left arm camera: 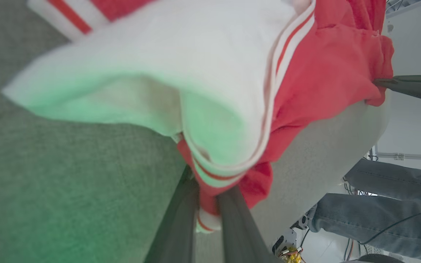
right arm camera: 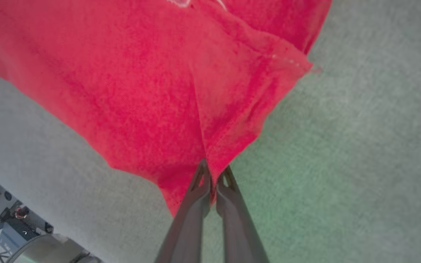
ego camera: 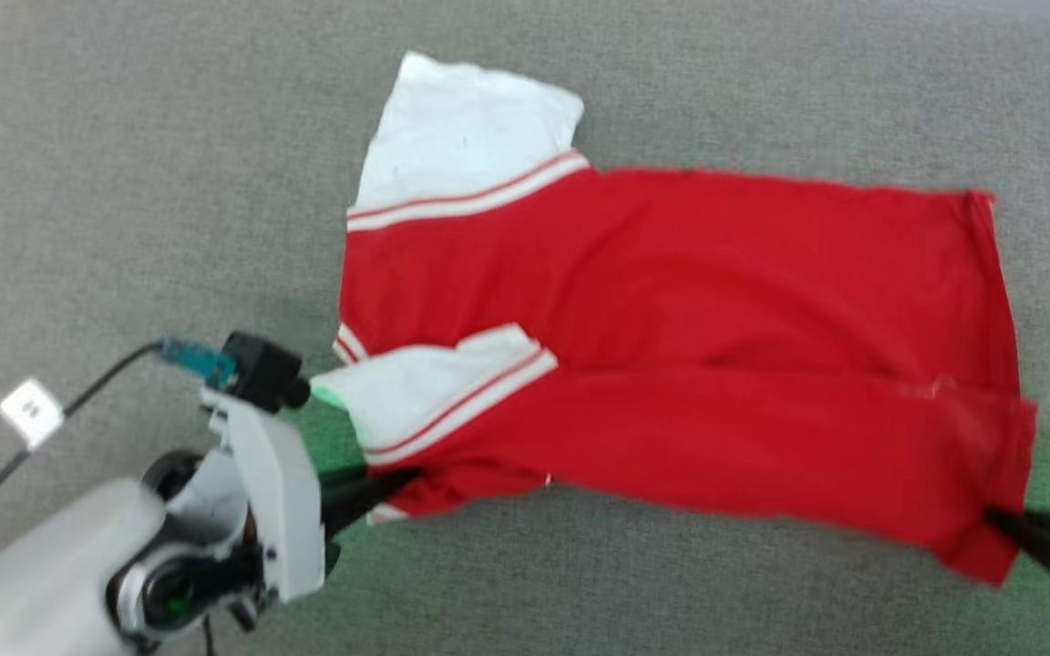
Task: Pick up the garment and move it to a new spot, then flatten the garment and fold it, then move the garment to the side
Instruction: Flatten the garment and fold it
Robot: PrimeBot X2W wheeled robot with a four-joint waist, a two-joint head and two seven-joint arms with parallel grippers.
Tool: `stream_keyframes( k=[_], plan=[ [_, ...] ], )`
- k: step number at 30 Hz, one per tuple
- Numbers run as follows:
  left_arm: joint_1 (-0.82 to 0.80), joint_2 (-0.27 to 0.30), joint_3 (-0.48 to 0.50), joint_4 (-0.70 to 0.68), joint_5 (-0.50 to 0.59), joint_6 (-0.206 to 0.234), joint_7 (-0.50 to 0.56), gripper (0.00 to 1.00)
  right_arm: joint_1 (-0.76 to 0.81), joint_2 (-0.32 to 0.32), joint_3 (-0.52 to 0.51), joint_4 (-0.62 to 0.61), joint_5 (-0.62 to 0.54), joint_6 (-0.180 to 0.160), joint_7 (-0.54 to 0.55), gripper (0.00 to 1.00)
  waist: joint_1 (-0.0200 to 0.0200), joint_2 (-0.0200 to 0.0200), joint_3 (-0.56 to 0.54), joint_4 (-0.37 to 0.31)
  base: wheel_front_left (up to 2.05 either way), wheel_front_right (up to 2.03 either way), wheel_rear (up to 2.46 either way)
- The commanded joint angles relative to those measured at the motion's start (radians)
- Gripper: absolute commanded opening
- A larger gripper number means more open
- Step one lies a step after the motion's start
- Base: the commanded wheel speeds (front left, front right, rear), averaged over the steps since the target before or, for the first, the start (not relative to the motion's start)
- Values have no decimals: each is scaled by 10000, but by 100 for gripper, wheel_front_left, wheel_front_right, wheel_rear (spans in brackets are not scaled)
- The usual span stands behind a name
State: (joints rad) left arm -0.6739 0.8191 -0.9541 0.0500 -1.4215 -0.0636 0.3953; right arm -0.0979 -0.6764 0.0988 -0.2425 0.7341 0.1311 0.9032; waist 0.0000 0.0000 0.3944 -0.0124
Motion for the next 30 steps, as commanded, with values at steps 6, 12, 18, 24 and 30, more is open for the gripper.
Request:
stream_keyframes(
  k=[6, 12, 18, 24, 30],
  plan=[
    [935, 648, 58, -1060, 68, 340, -615, 0, 1551, 556, -826, -1280, -548, -9, 333, 0, 0, 0, -44, -6, 0, 0, 0],
    [1231, 800, 197, -1429, 160, 471, -1107, 45, 1658, 1209, -1381, -1776, -656, -9, 105, 100, 0, 0, -186, -145, 0, 0, 0],
    [1811, 878, 601, -1775, 327, 736, -2494, 100, 1044, 1763, -1831, -1727, -751, -9, -973, 100, 0, 0, -401, -148, 0, 0, 0],
    [2533, 690, 1380, -1877, 721, 1367, -4848, 100, -5, 2135, -1885, -862, -1758, -9, -3018, 100, 0, 0, -443, 7, 0, 0, 0],
    [2300, 371, 1882, -1512, 1557, 1553, -6168, 100, -974, 2737, -1868, 51, -2577, -9, -5159, 100, 0, 0, -341, 110, 0, 0, 0]
  ],
)
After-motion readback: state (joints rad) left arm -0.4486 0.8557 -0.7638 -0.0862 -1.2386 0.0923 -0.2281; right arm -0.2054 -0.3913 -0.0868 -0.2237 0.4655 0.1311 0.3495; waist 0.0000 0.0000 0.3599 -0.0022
